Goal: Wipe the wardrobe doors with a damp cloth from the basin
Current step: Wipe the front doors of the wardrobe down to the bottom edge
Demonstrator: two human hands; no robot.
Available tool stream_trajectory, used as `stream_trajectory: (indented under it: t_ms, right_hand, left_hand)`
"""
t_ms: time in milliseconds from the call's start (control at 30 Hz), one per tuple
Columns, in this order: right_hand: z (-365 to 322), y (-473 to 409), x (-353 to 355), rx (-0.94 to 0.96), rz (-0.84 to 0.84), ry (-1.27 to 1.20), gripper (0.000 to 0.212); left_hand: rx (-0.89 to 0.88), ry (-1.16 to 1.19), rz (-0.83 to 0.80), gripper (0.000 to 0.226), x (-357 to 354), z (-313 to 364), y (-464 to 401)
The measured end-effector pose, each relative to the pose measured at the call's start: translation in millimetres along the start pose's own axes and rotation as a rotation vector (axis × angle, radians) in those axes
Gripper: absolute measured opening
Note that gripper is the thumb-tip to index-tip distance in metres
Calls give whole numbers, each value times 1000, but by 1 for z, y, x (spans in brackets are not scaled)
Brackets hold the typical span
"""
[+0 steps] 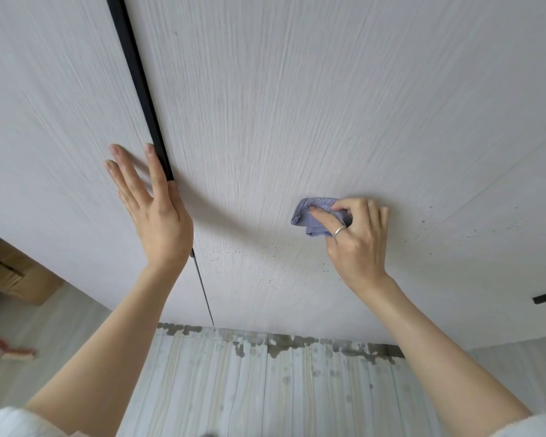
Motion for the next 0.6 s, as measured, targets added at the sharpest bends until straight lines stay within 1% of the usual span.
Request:
stream_trajectory:
  t_ms: [67, 133, 167, 233, 300, 433, 467, 533, 600]
  right_hand:
    - [0, 16, -6, 34, -44, 6, 39]
    - [4, 44, -12, 89, -169, 37, 27]
    - [7, 56, -12, 87, -229, 47, 24]
    - [16, 67, -5, 14, -281, 44, 34]
    - [25, 61, 7, -78, -217, 31, 40]
    - [43, 33, 32, -191, 1, 56, 41]
    - [44, 30, 34, -216, 33, 59, 41]
    - [41, 35, 29, -264, 18, 80, 43]
    - [35, 51, 19, -314, -75, 81, 45]
  left_hand:
    - [5, 1, 8, 52, -2, -2, 0]
    - [14, -2, 20, 52, -4, -3, 0]
    - [20, -2, 22, 52, -6, -3, 0]
    - [29, -2, 26, 51, -7, -3, 0]
    - [32, 2, 37, 51, -8, -3, 0]
    - [31, 29, 51, 51, -9, -1, 1]
    - [25, 32, 52, 51, -10, -2, 1]
    - [6, 28, 48, 50, -10, -5, 0]
    - [-14, 25, 44, 49, -11, -9, -1]
Point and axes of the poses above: each hand's wrist, its own y-axis away from the middle knuckle, its own x-axis out of the back of the hand, z = x × y, the point moved 3 cm from there along -y, towards the middle knuckle, and after that the axes turned 14 degrees about x, right-handed, at the moved point
